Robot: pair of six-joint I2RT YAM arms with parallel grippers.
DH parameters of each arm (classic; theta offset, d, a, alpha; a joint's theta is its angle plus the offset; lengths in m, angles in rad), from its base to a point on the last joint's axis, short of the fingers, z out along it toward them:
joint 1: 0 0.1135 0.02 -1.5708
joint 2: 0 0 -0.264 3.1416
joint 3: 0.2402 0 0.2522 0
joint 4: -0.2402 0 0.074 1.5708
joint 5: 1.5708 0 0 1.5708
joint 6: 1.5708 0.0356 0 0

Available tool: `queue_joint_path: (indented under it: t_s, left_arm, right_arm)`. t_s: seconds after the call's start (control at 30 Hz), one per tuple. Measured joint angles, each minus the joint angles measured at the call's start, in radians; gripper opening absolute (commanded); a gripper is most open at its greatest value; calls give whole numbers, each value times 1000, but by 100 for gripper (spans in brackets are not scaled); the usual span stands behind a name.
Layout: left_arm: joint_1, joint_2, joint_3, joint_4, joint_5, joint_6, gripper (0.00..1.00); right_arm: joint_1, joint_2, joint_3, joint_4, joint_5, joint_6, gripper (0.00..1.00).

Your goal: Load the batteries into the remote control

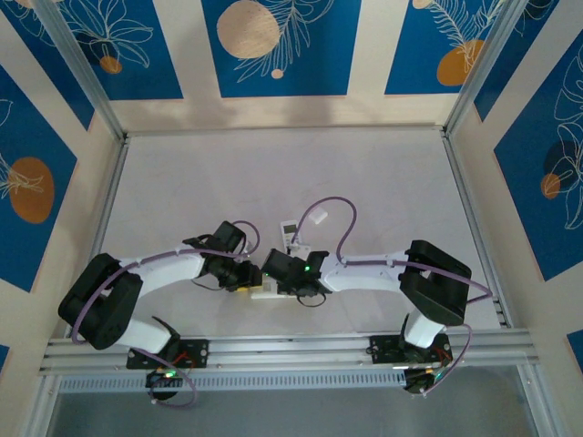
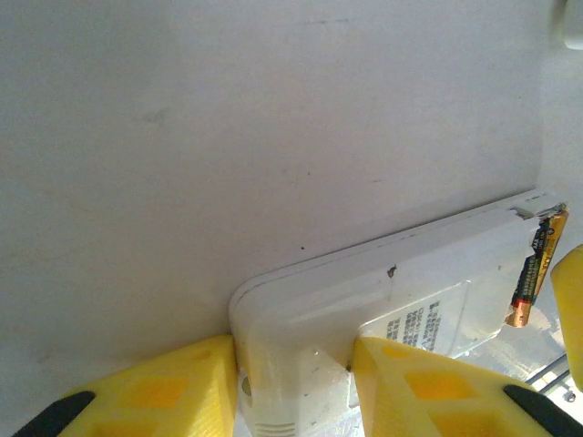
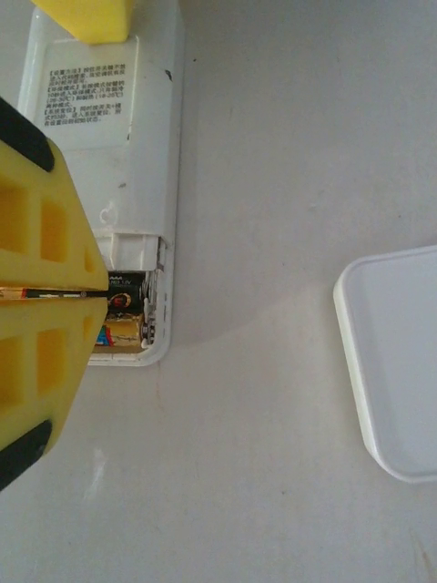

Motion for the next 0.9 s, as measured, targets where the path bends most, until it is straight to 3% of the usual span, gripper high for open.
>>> queue_joint_path:
  t_s: [0.6, 0.9]
  left_arm:
    - [0, -1, 0, 0, -1, -1, 39]
    - [-23, -34, 2, 7, -31, 7, 70]
  right_arm:
    - [21, 56, 34, -30, 14, 24, 13]
    - [-60, -90, 69, -107, -16, -57, 31]
